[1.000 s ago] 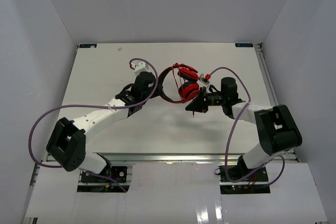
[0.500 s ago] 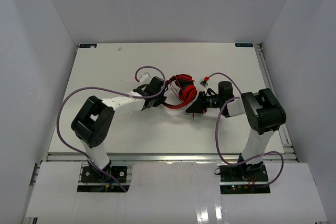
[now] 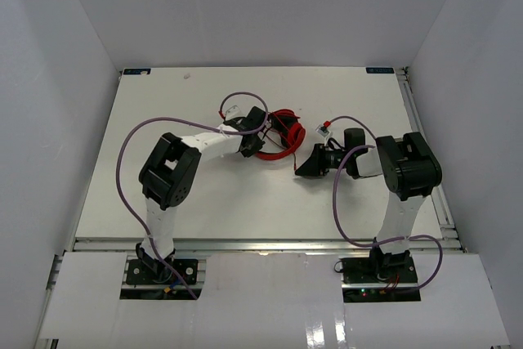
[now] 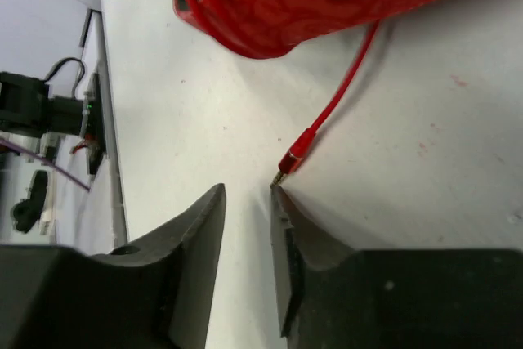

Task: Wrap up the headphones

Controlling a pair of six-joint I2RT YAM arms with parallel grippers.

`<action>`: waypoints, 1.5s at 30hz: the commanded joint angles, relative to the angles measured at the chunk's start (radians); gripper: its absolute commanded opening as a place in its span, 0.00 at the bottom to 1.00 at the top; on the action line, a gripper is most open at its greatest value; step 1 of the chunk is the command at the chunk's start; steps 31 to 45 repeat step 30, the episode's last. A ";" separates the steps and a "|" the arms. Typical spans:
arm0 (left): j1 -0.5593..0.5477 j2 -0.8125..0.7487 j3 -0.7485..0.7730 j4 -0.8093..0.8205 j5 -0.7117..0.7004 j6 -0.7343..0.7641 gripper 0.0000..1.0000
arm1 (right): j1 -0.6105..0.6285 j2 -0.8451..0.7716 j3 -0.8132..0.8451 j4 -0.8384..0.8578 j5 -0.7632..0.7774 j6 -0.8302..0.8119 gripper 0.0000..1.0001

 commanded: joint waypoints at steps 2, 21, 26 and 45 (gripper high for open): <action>0.007 -0.025 0.042 -0.043 -0.036 0.082 0.03 | -0.033 -0.074 0.039 -0.260 0.049 -0.203 0.49; 0.007 -0.732 -0.452 0.401 0.438 0.722 0.98 | -0.077 -0.772 0.118 -0.731 0.673 -0.430 0.90; 0.008 -0.987 -0.668 0.528 0.665 0.775 0.98 | -0.079 -0.957 0.010 -0.611 0.975 -0.325 0.90; 0.008 -1.124 -0.805 0.577 0.672 0.742 0.98 | -0.079 -1.020 -0.048 -0.595 0.986 -0.323 0.90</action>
